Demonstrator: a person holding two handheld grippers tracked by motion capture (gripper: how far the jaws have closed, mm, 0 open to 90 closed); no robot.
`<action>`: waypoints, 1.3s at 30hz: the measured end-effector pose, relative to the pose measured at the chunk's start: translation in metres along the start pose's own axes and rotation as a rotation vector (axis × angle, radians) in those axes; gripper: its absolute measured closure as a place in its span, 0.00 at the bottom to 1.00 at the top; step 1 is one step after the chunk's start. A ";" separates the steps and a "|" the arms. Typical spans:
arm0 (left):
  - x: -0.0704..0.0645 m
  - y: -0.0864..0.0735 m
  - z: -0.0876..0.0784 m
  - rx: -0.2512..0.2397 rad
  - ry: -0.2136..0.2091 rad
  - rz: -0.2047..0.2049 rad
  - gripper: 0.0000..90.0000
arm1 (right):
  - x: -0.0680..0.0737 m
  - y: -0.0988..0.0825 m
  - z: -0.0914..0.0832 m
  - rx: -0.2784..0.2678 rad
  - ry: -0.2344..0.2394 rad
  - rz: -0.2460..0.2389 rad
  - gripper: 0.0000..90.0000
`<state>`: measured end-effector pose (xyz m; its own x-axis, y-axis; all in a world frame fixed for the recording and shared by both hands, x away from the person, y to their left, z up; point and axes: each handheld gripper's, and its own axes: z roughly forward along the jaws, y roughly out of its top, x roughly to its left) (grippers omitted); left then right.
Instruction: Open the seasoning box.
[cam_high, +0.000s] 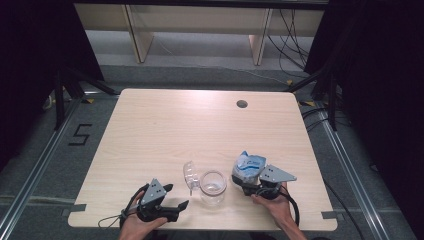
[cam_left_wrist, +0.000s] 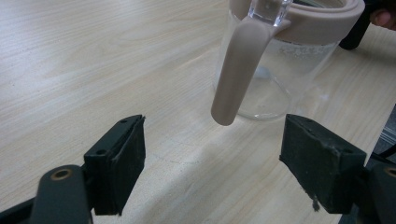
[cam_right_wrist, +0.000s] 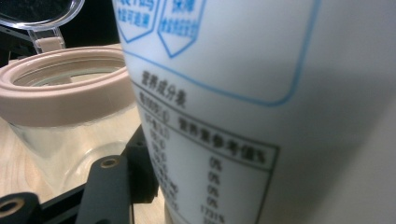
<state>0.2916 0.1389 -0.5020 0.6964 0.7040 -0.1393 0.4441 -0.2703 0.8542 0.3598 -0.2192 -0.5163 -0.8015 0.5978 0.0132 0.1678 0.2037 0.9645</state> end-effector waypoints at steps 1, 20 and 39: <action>0.000 0.000 0.000 -0.001 0.002 -0.001 0.24 | -0.001 0.000 0.000 0.017 -0.007 -0.002 0.46; -0.001 -0.001 0.001 0.002 0.000 -0.003 0.24 | 0.000 0.003 0.001 0.033 -0.020 -0.014 0.54; 0.001 0.000 -0.002 0.003 0.007 0.018 0.24 | 0.013 0.015 -0.004 0.049 -0.101 -0.126 0.55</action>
<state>0.2914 0.1407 -0.5016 0.7003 0.7035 -0.1210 0.4336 -0.2846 0.8550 0.3496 -0.2120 -0.5004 -0.7567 0.6395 -0.1357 0.0994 0.3178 0.9429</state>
